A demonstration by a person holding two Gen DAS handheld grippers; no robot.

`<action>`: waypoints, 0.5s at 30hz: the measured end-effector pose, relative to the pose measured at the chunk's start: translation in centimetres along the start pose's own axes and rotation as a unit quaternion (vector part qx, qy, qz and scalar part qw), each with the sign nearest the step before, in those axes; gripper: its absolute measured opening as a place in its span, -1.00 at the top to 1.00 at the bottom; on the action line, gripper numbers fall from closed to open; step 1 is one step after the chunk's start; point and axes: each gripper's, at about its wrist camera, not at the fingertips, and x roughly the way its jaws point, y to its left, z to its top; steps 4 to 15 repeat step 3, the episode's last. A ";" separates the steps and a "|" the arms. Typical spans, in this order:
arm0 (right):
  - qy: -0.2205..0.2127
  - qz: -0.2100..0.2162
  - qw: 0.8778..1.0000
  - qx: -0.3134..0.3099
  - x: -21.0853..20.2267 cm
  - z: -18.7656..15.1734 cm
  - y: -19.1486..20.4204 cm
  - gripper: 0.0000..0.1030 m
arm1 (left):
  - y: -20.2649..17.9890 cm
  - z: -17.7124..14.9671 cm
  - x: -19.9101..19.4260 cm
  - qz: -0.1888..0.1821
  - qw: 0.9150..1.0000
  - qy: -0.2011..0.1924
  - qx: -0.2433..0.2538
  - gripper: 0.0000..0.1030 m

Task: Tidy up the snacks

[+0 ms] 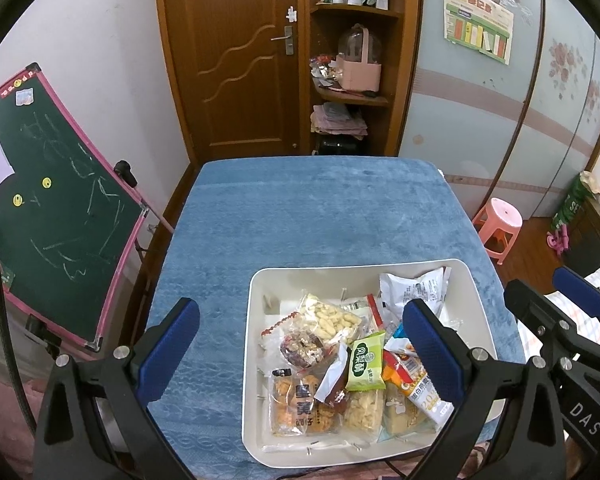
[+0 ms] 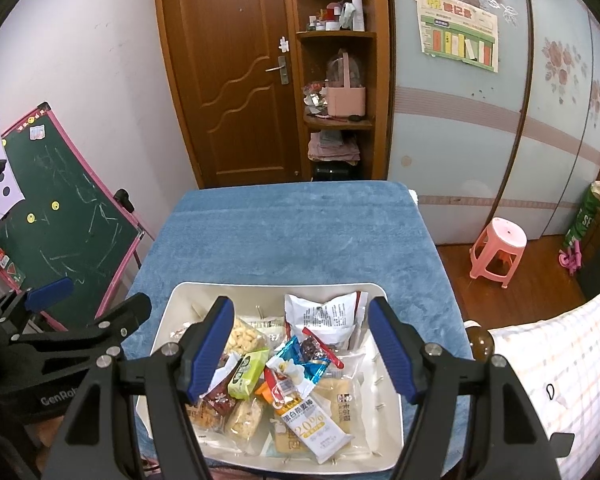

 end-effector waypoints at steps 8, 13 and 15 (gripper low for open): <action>0.001 0.001 1.000 0.000 0.0 0.1 -0.1 -0.37 | 0.1 -0.1 0.2 -0.001 1.000 0.001 0.003 -0.97; 0.001 0.001 1.000 0.000 0.0 0.1 -0.1 -0.37 | 0.1 -0.1 0.2 -0.001 1.000 0.001 0.003 -0.97; 0.001 0.001 1.000 0.000 0.0 0.1 -0.1 -0.37 | 0.1 -0.1 0.2 -0.001 1.000 0.001 0.003 -0.97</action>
